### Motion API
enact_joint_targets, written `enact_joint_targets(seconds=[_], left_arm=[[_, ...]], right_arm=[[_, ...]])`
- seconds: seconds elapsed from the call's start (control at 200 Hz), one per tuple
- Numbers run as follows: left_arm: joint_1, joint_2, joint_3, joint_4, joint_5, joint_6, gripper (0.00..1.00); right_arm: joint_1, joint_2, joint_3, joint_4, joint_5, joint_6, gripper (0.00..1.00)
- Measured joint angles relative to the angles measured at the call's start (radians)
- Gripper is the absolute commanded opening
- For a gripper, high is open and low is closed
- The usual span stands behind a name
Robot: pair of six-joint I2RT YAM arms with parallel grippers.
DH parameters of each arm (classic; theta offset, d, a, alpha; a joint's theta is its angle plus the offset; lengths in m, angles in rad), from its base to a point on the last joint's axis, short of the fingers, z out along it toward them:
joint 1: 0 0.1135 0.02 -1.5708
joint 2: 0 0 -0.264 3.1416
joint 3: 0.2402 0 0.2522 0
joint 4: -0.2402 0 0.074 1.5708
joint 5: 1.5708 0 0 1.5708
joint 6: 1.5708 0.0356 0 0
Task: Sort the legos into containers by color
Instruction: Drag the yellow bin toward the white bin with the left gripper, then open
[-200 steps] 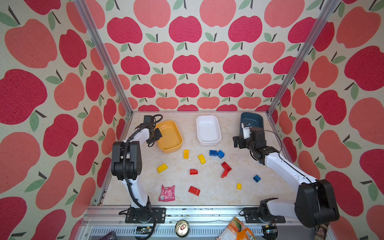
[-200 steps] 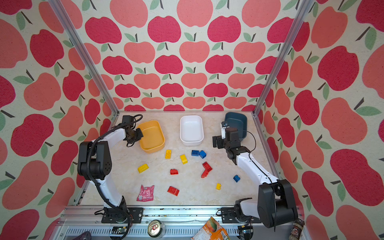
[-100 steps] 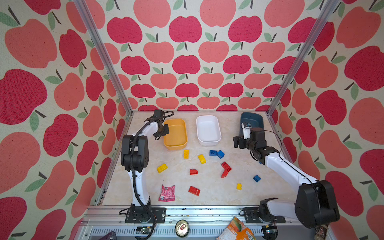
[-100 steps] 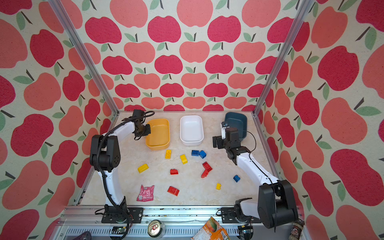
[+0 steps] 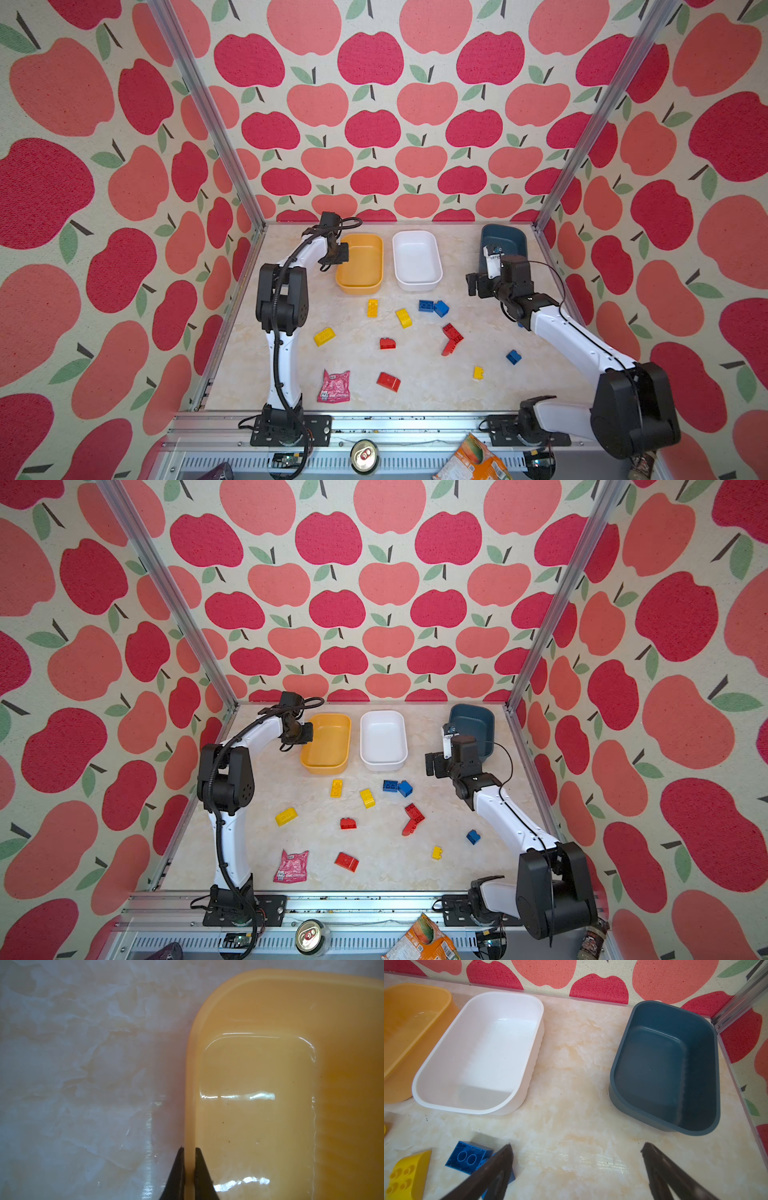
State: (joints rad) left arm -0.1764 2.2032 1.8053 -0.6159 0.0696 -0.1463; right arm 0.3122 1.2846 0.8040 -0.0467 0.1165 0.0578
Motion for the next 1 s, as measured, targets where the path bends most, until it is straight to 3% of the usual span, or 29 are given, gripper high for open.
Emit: enact_joint_targets(seconds=[1.001], left_arm=[[-0.065,0.016,0.032,-0.034,0.006,-0.152,0.0]], right_arm=[[0.0,-0.013,0.0,0.0,-0.003,0.0,0.99]])
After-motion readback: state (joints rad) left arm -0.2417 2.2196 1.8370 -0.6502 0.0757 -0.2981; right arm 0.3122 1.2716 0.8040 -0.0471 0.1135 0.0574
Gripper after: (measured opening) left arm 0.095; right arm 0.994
